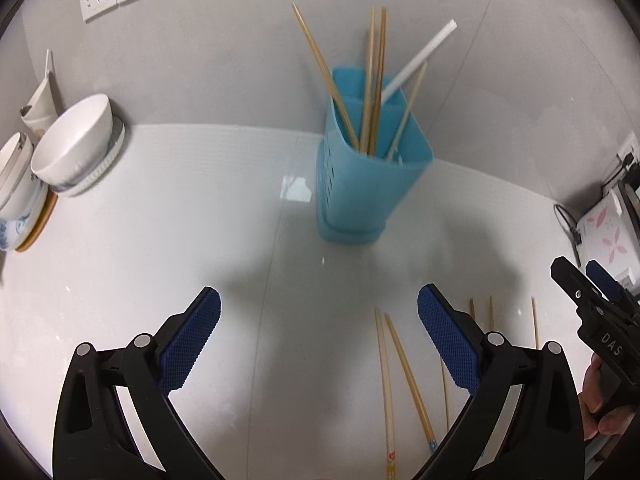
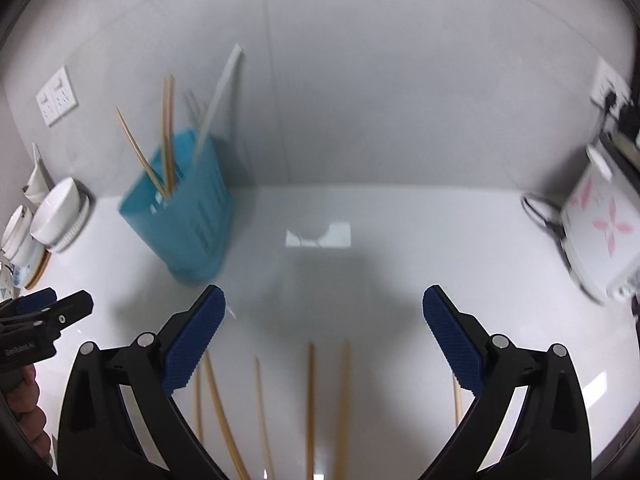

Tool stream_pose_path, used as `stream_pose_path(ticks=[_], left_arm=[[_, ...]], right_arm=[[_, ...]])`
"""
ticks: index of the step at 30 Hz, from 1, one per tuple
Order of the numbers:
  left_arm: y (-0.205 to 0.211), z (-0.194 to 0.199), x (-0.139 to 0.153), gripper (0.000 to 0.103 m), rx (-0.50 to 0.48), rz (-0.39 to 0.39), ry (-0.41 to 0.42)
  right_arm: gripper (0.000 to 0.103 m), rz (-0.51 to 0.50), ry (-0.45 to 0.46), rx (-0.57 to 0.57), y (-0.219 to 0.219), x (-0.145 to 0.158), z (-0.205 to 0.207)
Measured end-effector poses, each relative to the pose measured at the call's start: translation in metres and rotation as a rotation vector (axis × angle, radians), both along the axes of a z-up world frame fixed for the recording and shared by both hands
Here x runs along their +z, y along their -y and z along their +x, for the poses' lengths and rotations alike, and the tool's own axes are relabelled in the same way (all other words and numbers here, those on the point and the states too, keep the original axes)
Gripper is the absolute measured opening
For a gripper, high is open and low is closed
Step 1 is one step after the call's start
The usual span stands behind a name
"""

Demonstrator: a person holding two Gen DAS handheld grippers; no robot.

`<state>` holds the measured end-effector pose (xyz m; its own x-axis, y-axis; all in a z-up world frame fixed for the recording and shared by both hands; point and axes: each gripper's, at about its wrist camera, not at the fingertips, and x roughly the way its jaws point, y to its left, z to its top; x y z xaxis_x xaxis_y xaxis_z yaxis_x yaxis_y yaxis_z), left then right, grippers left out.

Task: Organize utensils
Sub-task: 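Move both tools to the chopstick row and close each on a chopstick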

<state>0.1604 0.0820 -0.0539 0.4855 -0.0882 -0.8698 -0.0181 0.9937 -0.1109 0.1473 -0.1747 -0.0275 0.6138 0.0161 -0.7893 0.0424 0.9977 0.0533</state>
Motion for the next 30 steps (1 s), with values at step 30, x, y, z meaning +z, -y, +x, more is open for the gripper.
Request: stream_pose_path(ticks=[30], left_arm=[[0.058, -0.071, -0.099, 0.095, -0.038, 0.09, -0.3]], right_arm=[[0.061, 0.03, -0.472, -0.057, 0.028, -0.109, -0.072]])
